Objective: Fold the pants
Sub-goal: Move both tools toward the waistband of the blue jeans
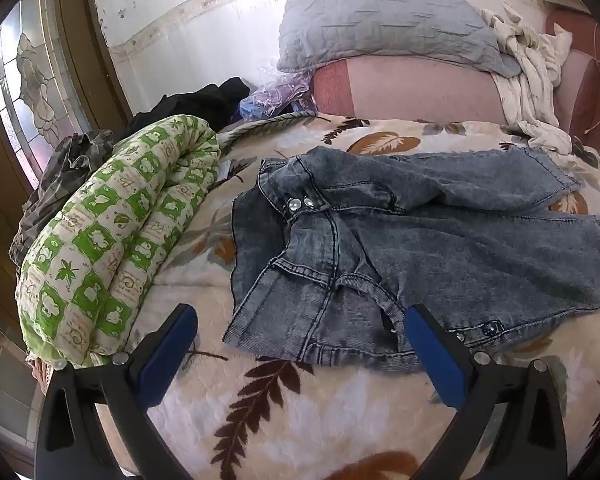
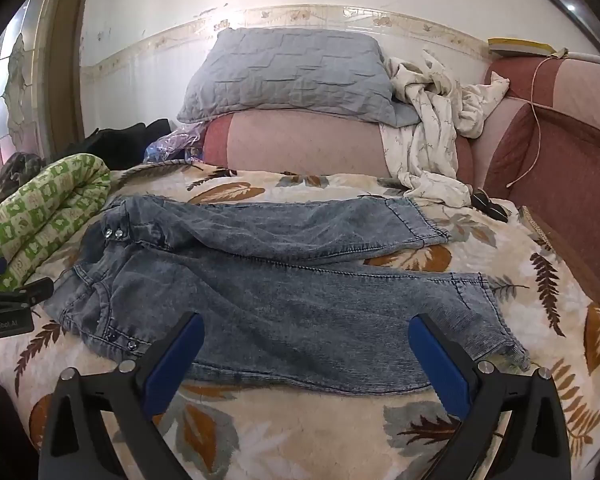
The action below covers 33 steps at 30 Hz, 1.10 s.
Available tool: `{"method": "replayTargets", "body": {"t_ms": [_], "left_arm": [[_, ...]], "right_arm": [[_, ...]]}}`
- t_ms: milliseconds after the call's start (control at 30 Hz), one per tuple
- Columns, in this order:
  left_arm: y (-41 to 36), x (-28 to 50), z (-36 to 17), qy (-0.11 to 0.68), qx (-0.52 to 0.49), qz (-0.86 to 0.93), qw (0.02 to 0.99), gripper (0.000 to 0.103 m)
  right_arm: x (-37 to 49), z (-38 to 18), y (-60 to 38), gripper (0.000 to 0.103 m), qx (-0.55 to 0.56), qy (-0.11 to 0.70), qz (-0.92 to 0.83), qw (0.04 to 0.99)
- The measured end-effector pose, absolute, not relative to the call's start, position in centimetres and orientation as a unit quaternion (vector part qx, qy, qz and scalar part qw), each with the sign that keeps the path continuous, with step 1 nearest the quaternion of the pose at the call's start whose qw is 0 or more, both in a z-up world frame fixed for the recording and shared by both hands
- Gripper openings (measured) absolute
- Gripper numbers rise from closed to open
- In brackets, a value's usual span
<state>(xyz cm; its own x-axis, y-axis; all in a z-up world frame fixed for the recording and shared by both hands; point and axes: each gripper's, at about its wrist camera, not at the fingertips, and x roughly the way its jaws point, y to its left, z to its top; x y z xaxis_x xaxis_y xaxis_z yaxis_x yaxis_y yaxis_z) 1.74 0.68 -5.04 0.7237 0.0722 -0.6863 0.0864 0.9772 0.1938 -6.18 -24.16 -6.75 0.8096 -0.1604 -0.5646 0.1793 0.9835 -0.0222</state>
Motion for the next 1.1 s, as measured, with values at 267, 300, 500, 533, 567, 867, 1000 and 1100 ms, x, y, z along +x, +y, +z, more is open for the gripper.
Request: {"method": "replayTargets", "body": {"t_ms": [267, 300, 500, 533, 567, 867, 1000, 1100], "left_arm": [[0.5, 1.7, -5.4, 0.373, 0.11, -0.004, 0.921, 0.103], [0.5, 1.7, -5.5, 0.373, 0.11, -0.004, 0.921, 0.103], [0.4, 1.7, -5.8, 0.374, 0.113, -0.004, 0.921, 0.103], [0.4, 1.7, -5.9, 0.374, 0.113, -0.004, 0.92, 0.103], [0.4, 1.8, -5.9, 0.375, 0.113, -0.005, 0.92, 0.103], [0.6, 2.1, -6.6, 0.382, 0.112, -0.004, 0.917, 0.103], [0.6, 2.3, -6.9, 0.383, 0.113, -0.002, 0.917, 0.103], [0.7, 2.5, -7.1, 0.385, 0.113, -0.003, 0.916, 0.103]], "right_arm": [[-6.0, -7.0, -24.0, 0.103, 0.01, 0.299, -0.083, 0.951], [-6.1, -6.9, -24.2, 0.103, 0.009, 0.305, -0.083, 0.949], [-5.8, -7.2, -23.7, 0.103, 0.005, 0.302, -0.085, 0.949], [-5.8, -7.3, -23.6, 0.103, 0.002, 0.302, -0.086, 0.95], [-5.7, -7.3, -23.6, 0.103, 0.002, 0.303, -0.085, 0.949], [-5.4, -7.5, -23.3, 0.103, -0.001, 0.308, -0.082, 0.948], [-5.4, -7.6, -23.1, 0.103, -0.002, 0.309, -0.08, 0.948], [-5.3, -7.7, -23.0, 0.103, -0.005, 0.306, -0.079, 0.949]]}}
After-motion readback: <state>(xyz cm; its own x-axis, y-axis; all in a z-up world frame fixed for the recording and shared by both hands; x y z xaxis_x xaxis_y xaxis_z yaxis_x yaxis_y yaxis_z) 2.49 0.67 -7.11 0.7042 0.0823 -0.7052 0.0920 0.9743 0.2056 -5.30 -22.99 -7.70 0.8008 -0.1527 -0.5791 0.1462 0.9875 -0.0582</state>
